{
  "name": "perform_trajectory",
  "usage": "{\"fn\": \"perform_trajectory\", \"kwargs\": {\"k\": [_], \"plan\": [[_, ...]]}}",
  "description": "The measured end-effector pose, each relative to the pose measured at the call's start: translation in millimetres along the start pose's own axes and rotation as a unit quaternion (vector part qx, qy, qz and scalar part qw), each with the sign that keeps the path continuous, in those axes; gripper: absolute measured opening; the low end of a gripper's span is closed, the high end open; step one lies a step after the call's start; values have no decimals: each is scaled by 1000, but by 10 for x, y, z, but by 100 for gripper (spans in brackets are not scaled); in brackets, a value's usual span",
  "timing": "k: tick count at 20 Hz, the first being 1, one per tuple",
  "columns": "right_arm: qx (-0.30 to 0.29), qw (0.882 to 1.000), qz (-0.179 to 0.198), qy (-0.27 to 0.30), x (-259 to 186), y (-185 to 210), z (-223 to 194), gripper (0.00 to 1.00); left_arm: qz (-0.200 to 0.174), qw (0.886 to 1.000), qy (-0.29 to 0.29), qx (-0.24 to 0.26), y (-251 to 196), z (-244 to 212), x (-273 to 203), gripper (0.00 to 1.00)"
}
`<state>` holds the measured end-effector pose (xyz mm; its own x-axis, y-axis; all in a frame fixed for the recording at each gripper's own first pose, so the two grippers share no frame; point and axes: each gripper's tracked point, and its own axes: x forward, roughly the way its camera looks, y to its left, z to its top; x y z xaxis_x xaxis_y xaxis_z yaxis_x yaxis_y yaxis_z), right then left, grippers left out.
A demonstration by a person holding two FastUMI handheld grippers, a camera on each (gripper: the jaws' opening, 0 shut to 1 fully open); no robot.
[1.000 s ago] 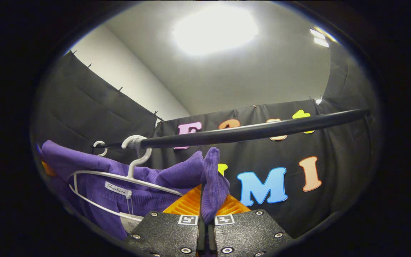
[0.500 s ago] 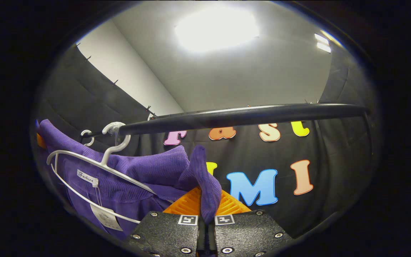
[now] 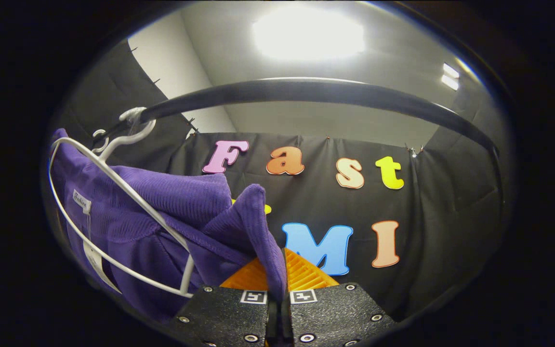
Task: Grasp the clothes on the hanger with both hands and then place them into the laundry hamper below.
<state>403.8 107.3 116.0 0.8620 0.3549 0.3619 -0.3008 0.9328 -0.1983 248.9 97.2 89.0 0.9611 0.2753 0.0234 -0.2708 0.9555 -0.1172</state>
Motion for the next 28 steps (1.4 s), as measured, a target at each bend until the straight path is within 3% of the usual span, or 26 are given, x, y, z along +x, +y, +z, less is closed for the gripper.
{"fn": "perform_trajectory", "kwargs": {"k": [4, 8, 15, 20, 24, 28], "plan": [[2, 1000, -15, 26, 99, -11, -218, 2, -19, 1000, 22, 1, -36, -150, -63, 2], [44, 996, -17, 75, 337, -60, -701, 3, -43, 998, 37, 0, -192, -320, 67, 2], [36, 990, -9, 133, 189, 42, -1197, 3, -60, 996, 64, -6, -286, -638, 85, 0], [29, 981, -2, 189, -112, 144, -1654, 3, -70, 994, 82, 19, -347, -869, 131, 0], [34, 978, 4, 207, -395, 228, -1700, 3, -68, 993, 94, 30, -251, -1052, -2, 0], [59, 976, 7, 207, -749, 351, -1480, 3, -77, 992, 94, 21, -141, -1082, -331, 0]]}}
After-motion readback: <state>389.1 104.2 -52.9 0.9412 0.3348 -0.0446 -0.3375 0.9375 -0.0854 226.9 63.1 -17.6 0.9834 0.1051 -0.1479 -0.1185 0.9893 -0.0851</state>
